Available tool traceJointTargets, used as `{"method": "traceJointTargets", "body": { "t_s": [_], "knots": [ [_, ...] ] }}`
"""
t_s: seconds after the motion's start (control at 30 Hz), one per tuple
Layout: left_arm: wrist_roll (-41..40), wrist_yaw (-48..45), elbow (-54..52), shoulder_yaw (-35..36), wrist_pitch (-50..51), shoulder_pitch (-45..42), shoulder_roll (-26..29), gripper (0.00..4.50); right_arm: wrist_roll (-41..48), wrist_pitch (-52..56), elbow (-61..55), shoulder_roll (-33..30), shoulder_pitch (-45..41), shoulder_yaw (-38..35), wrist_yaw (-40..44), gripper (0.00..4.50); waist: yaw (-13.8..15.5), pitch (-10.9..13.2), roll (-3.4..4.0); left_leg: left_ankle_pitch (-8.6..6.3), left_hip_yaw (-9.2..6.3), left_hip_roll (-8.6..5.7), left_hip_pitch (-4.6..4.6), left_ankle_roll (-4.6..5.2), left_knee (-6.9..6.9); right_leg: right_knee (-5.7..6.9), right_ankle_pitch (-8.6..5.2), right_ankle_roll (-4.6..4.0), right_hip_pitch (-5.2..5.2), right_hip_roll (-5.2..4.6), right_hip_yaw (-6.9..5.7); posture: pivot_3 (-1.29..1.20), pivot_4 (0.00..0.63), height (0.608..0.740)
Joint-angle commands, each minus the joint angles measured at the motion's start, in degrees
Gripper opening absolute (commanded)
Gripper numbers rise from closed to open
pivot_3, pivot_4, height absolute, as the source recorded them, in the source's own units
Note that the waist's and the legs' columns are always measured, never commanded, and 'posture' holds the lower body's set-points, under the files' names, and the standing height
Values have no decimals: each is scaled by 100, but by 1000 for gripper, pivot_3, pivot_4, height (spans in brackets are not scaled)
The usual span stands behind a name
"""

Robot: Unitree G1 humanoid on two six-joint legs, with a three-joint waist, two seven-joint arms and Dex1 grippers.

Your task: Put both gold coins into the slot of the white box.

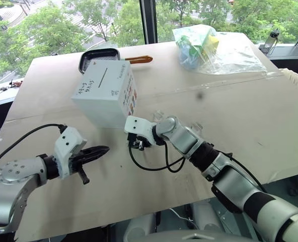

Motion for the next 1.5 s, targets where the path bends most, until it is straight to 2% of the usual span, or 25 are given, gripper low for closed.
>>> {"method": "traceJointTargets", "body": {
  "t_s": [0.03,0.67,1.5],
  "knots": [
    [19,-4,-70,36,-72,-26,-5,0,-334,265,139,-286,-42,136,-107,1652,11,0,0,0,0,0,0,0,0,0,0,0,0,0,-1,0,150,721],
    [10,-30,-15,-46,-18,-151,38,0,-261,695,-352,-600,21,395,157,1652,49,1,2,2,-8,-7,-9,-4,1,-10,0,1,1,-9,-13,0,150,721],
    [15,36,-117,-15,54,-39,19,0,35,821,-261,-14,260,139,15,1652,-27,0,3,2,-8,-2,-4,-3,-6,-9,0,1,0,-3,-10,0,150,721]
  ]
}}
